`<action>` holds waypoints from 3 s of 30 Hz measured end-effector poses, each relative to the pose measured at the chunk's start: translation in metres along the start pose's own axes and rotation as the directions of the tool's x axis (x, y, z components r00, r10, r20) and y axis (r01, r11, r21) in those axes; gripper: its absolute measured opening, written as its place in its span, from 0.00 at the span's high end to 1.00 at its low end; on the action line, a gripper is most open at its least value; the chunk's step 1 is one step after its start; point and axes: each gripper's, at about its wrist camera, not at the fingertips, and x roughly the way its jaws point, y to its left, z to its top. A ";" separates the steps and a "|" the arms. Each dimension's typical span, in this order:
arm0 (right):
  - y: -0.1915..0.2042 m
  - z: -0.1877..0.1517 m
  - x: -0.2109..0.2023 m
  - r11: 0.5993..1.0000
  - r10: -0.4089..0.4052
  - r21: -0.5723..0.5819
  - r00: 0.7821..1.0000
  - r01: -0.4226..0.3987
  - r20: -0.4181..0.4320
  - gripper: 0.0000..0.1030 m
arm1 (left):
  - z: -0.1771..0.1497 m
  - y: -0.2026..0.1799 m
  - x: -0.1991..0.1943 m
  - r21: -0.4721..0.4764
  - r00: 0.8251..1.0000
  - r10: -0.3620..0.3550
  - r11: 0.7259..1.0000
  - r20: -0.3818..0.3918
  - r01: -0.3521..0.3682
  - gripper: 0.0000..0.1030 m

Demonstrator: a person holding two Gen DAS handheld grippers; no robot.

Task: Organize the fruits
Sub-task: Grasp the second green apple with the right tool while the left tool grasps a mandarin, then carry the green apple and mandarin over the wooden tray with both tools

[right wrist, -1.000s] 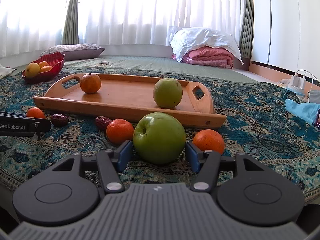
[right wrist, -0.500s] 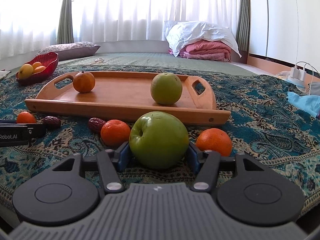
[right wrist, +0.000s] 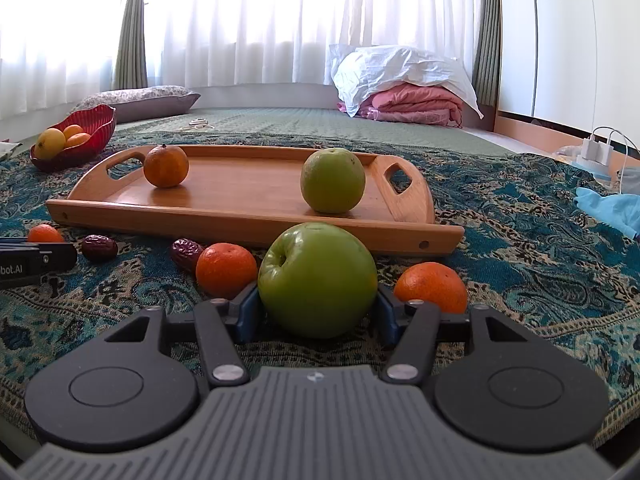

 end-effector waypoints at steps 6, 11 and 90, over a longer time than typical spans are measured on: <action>-0.001 0.001 0.000 1.000 0.004 0.002 1.000 -0.004 0.003 0.41 | 0.000 0.001 -0.003 0.004 1.000 0.000 1.000 0.007 0.000 0.69; -0.003 0.000 -0.002 1.000 0.009 0.023 1.000 -0.009 0.010 0.42 | 0.003 -0.001 -0.007 0.014 1.000 0.002 1.000 0.027 -0.003 0.69; -0.070 0.136 0.132 0.977 0.139 0.175 0.988 -0.124 -0.073 0.42 | 0.178 -0.007 0.156 -0.057 0.985 -0.081 0.996 -0.150 0.073 0.69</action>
